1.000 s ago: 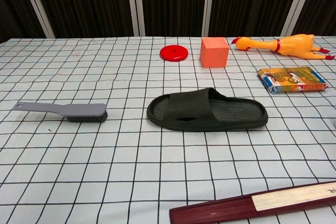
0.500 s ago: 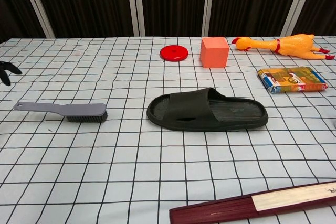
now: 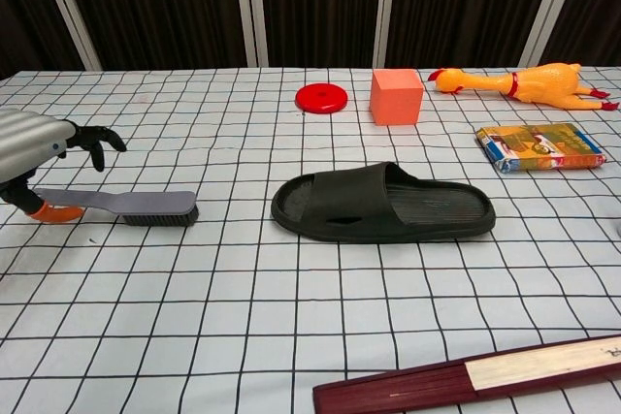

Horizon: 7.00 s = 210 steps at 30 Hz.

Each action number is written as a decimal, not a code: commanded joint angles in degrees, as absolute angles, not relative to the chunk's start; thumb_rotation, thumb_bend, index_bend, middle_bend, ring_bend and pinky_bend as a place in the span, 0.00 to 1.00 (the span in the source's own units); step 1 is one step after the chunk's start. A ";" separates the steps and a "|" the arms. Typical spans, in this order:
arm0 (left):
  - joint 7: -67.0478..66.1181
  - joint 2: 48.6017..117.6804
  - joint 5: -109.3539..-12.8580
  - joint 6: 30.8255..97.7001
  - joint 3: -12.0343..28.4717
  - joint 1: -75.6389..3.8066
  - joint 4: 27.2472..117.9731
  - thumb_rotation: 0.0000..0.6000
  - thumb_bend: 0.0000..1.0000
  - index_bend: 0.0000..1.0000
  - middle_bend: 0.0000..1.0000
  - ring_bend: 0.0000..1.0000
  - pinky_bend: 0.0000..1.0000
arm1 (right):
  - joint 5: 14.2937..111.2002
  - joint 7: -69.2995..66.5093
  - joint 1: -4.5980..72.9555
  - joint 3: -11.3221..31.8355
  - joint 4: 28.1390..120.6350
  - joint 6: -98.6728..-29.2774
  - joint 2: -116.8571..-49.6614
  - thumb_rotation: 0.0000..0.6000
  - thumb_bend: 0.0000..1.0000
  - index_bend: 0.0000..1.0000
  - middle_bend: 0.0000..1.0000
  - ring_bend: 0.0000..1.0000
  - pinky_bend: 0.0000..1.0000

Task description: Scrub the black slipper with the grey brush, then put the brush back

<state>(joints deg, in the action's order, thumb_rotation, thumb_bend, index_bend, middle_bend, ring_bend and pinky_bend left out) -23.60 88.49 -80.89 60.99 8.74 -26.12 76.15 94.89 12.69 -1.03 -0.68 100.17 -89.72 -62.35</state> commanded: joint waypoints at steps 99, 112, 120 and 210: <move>-19.64 90.02 -72.33 54.99 14.11 -40.74 82.02 1.00 0.50 0.52 0.61 0.49 0.57 | 100.14 26.00 15.20 2.06 102.96 -67.39 -72.63 1.00 0.66 0.05 0.09 0.04 0.12; -23.11 94.88 -66.50 51.04 16.86 -46.75 77.87 1.00 0.49 0.52 0.61 0.49 0.57 | 92.96 33.32 25.24 5.24 100.40 -51.92 -83.94 1.00 0.78 0.05 0.10 0.05 0.13; -22.27 99.12 -64.66 47.99 17.70 -50.88 73.28 1.00 0.49 0.52 0.60 0.49 0.57 | 86.03 37.13 30.27 8.70 95.61 -46.83 -89.38 1.00 0.81 0.05 0.10 0.05 0.13; -36.31 89.48 -37.63 46.66 7.60 -65.86 85.60 1.00 0.51 0.49 0.58 0.48 0.55 | 75.58 40.60 38.37 1.12 93.77 -53.92 -91.41 1.00 0.80 0.05 0.10 0.05 0.13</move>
<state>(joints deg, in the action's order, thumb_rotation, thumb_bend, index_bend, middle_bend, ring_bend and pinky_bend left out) -31.71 92.21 -41.79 43.71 9.53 -65.27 82.07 75.61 40.53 38.34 1.18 93.73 -53.90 -91.36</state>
